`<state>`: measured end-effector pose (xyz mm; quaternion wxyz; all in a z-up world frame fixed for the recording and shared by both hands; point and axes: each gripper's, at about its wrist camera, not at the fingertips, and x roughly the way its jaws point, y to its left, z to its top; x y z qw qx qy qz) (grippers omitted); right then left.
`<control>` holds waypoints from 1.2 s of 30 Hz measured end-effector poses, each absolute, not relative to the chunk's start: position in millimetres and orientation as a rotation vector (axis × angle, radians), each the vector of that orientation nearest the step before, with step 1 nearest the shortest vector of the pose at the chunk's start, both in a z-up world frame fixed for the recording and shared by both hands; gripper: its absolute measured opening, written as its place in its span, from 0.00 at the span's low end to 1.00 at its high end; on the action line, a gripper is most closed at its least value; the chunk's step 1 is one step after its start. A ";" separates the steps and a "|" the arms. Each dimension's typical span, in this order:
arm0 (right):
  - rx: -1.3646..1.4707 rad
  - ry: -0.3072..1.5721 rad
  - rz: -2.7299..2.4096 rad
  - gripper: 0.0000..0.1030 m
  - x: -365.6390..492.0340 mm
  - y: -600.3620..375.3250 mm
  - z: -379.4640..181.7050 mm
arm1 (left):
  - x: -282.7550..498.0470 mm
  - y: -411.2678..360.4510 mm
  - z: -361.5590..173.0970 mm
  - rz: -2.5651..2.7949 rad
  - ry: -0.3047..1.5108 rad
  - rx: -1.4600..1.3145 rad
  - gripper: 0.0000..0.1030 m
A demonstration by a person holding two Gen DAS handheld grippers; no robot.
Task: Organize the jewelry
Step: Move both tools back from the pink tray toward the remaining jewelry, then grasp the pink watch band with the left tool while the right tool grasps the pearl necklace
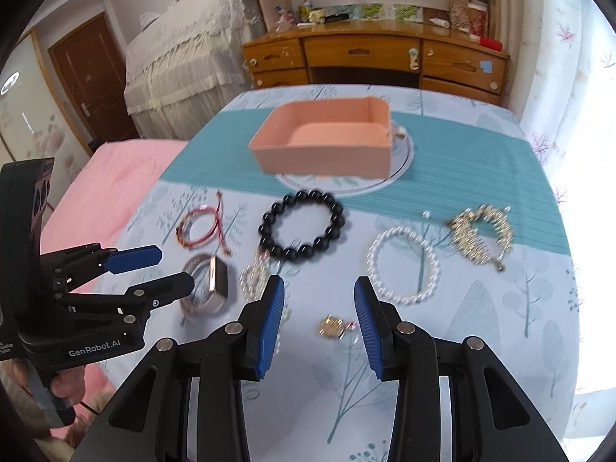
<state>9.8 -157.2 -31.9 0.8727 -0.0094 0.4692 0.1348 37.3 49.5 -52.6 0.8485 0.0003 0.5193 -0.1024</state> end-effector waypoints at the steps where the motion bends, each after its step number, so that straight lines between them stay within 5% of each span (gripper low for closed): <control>1: -0.030 0.984 0.287 0.37 8.3 -153.8 -34.7 | 36.0 52.1 -55.7 -0.211 1.106 -0.009 0.52; 23: -0.200 1.104 0.378 0.38 21.7 -98.1 -96.7 | 55.2 89.6 -94.4 -0.110 1.212 -0.212 0.50; 30: -0.247 1.097 0.386 0.39 28.6 -90.2 -106.9 | 63.1 77.1 -97.8 -0.085 1.232 -0.192 0.39; 34: -0.279 1.077 0.399 0.41 27.3 -86.5 -109.3 | 66.2 70.9 -99.4 -0.077 1.240 -0.165 0.20; 36: -0.308 1.065 0.401 0.41 25.3 -84.4 -110.2 | 66.6 65.0 -99.3 -0.073 1.242 -0.138 0.18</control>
